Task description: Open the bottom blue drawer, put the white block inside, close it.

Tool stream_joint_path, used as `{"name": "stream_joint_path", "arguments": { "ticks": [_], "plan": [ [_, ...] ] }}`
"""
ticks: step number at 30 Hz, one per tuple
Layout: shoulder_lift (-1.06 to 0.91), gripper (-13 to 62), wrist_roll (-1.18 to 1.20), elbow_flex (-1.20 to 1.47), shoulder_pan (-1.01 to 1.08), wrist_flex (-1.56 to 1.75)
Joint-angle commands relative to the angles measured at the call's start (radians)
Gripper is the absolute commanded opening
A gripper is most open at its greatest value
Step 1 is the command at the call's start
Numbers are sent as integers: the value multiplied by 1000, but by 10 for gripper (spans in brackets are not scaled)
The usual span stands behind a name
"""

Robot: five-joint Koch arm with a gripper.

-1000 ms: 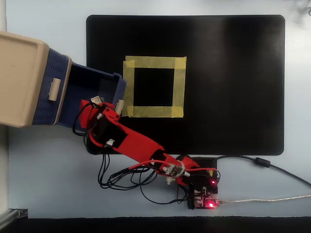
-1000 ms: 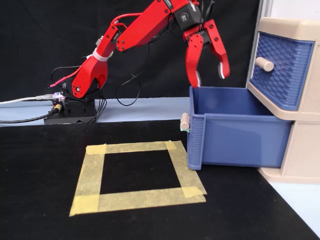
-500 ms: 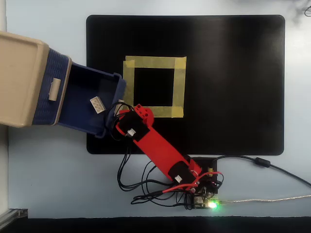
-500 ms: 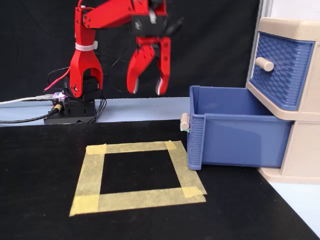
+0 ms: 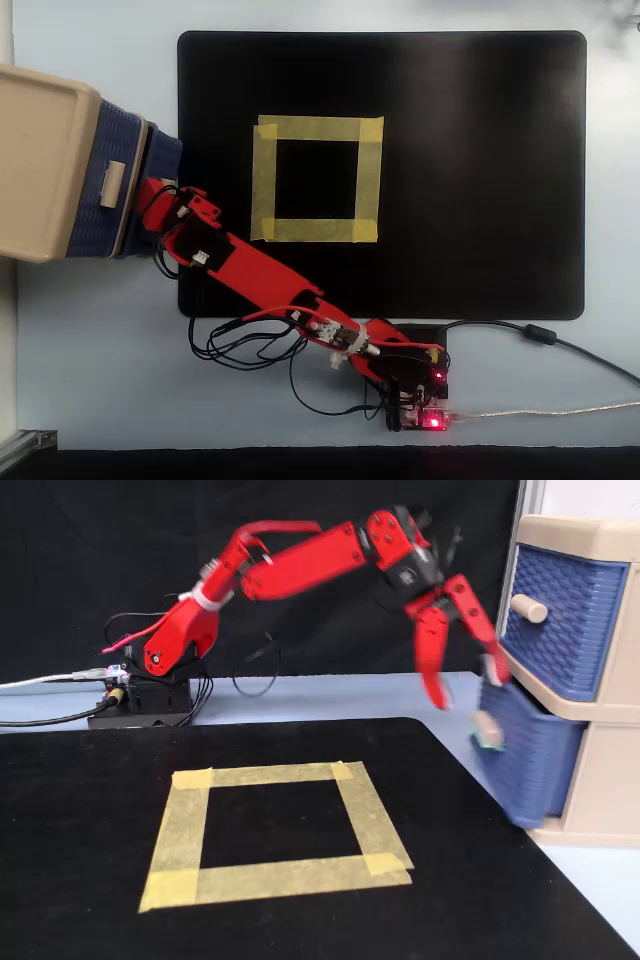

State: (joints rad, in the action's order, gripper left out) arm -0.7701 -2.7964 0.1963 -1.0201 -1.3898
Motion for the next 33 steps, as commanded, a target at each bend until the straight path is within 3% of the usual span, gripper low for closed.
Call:
{"name": "stream_joint_path", "arguments": {
  "ticks": [1, 7, 11, 13, 17, 22, 27, 29, 33],
  "plan": [
    [32, 351, -48, -74, -23, 23],
    [44, 352, -43, -161, -11, -91],
    [-319, 345, 34, -152, 109, -632],
    [-502, 345, 192, -104, 213, -672],
    [-850, 343, 532, 299, 383, -664],
    [-1226, 341, 1040, 1068, 709, -555],
    [-1568, 343, 1362, 1830, 957, -233],
    [-1580, 346, 1419, 2049, 1000, -169],
    [-1580, 350, 1430, 2201, 1023, -170]
  ]
}}
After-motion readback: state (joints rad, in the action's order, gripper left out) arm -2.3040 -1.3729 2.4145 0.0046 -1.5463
